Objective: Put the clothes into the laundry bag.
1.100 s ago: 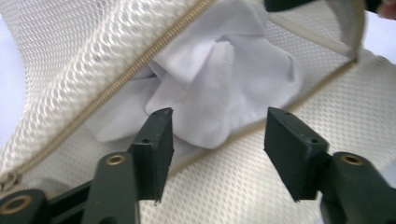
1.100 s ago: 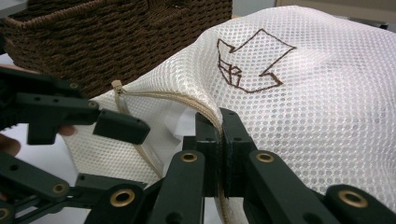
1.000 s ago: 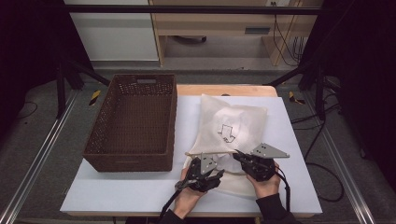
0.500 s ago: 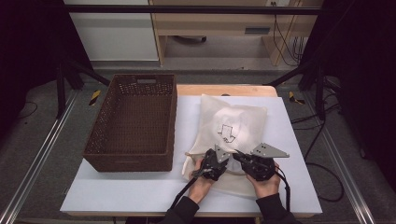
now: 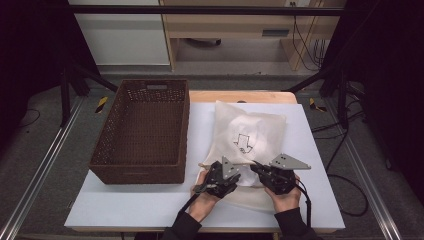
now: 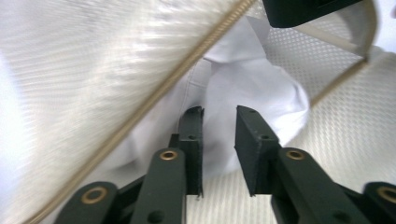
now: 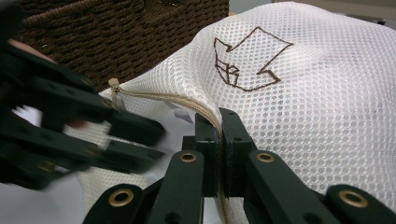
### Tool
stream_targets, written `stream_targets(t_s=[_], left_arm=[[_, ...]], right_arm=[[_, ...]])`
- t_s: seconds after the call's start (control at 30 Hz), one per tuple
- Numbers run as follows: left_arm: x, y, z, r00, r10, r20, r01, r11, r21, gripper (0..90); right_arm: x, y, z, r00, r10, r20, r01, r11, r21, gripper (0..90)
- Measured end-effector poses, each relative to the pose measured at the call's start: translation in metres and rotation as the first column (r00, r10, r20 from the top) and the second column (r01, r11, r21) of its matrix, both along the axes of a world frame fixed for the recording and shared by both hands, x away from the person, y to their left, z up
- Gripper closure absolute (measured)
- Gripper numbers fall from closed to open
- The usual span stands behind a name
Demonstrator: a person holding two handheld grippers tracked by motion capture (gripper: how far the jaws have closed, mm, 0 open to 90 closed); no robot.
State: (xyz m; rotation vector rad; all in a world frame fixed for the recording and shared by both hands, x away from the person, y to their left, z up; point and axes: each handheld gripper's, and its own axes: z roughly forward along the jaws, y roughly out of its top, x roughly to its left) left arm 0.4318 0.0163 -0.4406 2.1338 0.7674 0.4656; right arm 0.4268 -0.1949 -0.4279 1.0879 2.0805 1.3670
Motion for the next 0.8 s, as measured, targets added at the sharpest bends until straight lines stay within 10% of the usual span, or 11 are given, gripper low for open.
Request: stream_targets(t_s=[0.27,0.53,0.8], left_arm=[[-0.008,0.027,0.01,0.9999,0.015,-0.007,-0.015,0.9997,-0.021,62.7],[-0.012,-0.005,-0.028,0.9936,-0.06,-0.096,0.062,0.998,0.012,75.2],[0.002,-0.022,-0.04,0.9959,-0.026,-0.087,0.03,0.9986,0.044,80.0]], right_arm=[[-0.002,0.0,-0.002,0.9999,0.007,-0.011,-0.007,1.0,-0.007,85.7],[-0.002,0.0,-0.003,0.9999,0.008,-0.014,-0.008,1.0,-0.01,87.3],[0.0,0.0,-0.003,0.9998,0.006,-0.017,-0.006,1.0,-0.009,87.5]])
